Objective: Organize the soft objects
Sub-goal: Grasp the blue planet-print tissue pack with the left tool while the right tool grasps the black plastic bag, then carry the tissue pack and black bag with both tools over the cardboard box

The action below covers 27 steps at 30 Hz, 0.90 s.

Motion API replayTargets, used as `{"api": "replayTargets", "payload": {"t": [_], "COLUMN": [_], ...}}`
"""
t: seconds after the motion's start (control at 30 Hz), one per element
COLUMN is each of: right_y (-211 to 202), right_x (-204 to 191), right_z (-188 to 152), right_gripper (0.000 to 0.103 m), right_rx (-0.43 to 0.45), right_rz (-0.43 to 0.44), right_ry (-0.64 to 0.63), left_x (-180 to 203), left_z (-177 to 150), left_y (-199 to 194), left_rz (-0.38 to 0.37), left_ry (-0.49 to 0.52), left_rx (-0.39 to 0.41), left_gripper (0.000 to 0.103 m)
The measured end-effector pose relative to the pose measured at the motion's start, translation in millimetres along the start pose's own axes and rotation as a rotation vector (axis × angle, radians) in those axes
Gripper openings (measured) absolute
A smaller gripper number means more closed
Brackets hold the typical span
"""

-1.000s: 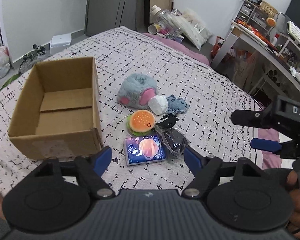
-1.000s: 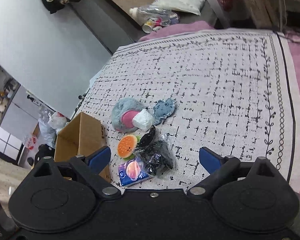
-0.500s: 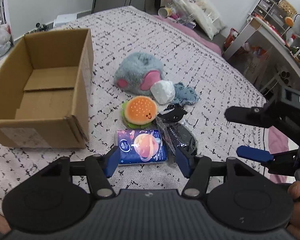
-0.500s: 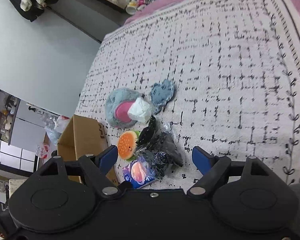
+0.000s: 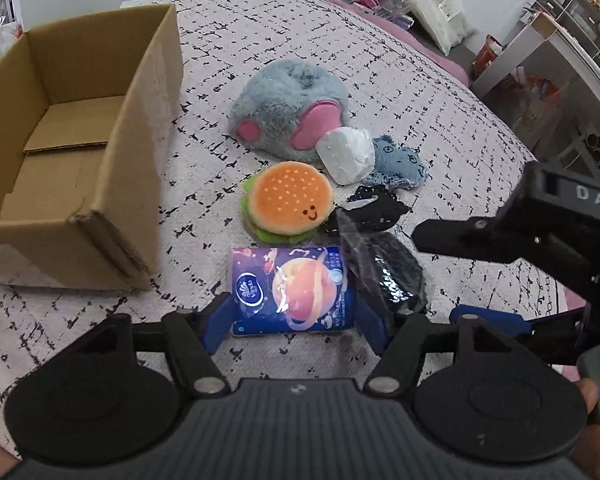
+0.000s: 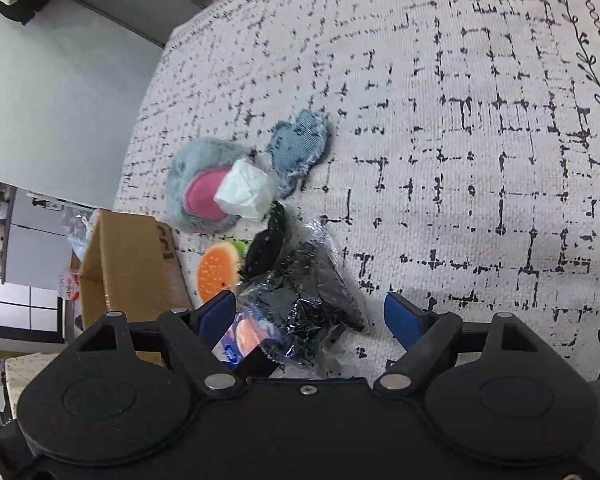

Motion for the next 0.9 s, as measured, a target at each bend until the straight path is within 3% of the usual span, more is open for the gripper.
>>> {"api": "replayTargets", "payload": {"t": [0.27,0.33,0.47,0.57,0.73,0.9], "right_y": [19.6,23.9,28.2,28.3,22.8,1.7], "right_x": [8.2,9.0,7.7,7.6,1.2,-4.7], "right_z": [1.5,1.6,3.8,3.4,2.3,2.6], "right_gripper": [0.081,0.081,0.069,0.05,0.042,0.041], "right_rx": [-0.035,-0.041,-0.034,-0.035,-0.017,0.038], "right_rz": [-0.019,-0.028,-0.035,-0.034,-0.01,0.047], "right_ry": [0.033,0.029,0.02,0.01,-0.017,-0.027], "left_x": [7.6,6.4,5.7,5.6,-0.4,-1.0], "left_z": [2.2,-1.3,-1.3,-0.7,1.2,8.0], "left_y": [14.5,22.0,22.8,20.9,14.2,-9.3], "left_rz": [0.014,0.029,0.032,0.043,0.041,0.035], "left_ry": [0.007,0.007,0.007,0.017,-0.022,-0.02], "left_rx": [-0.002,-0.034,-0.017,0.001,0.005,0.059], "left_gripper": [0.079,0.079,0.079,0.073,0.07,0.07]}}
Point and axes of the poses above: each gripper's, at about its wrist camera, not at the fingertips, and y roughly the way its jaws point, x to its right, z to its top, the point moved 10 cm from there along y, roughly the way its jaws point, and after that the axes turned 8 degrees about z, right-handed, at the moved point
